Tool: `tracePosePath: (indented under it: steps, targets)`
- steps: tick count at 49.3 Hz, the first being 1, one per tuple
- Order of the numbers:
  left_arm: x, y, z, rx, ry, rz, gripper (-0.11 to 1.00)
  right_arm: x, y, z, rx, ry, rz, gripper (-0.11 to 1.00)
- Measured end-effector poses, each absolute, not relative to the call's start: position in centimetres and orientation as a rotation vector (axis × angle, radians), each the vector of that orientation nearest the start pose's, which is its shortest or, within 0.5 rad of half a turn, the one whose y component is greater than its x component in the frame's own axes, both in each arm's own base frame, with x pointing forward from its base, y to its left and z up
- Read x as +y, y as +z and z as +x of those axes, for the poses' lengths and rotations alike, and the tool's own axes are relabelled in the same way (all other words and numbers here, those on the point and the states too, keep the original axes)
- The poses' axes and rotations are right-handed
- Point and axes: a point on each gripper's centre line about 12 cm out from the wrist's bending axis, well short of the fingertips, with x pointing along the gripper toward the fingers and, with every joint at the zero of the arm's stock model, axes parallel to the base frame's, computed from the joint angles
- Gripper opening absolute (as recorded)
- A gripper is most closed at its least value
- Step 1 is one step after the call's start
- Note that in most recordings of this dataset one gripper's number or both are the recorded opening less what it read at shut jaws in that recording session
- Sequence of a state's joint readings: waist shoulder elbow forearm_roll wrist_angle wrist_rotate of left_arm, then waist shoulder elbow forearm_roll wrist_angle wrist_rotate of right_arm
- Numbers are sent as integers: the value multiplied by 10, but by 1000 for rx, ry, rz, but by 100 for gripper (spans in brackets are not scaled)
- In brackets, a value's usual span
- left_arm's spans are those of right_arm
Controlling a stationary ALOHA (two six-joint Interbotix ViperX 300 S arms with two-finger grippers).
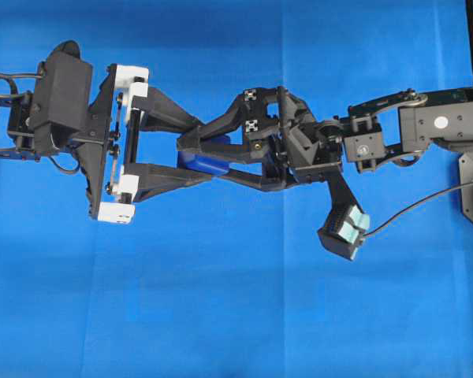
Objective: Handover the blue block to the right arm after grasping it with the left arm, then place it in the designated position.
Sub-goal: 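Close the right gripper on the cube beside the left gripper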
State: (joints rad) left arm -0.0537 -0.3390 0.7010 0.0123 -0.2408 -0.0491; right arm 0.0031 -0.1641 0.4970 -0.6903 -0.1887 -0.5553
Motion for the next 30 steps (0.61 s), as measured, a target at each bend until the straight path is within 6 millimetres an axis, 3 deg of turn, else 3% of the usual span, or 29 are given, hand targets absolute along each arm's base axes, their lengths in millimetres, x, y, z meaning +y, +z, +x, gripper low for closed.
tracePosePath:
  steps: [8, 17, 30]
  targets:
    - [-19, 310, 354, 120, -52, -60, 51, 15, 313, 409, 94, 221, -1217, 54]
    - [-19, 311, 354, 111, -50, -83, 91, 14, 312, 409, 99, 219, -1216, 54]
    - [-14, 311, 354, 111, -38, -86, 93, 14, 313, 409, 99, 218, -1216, 54]
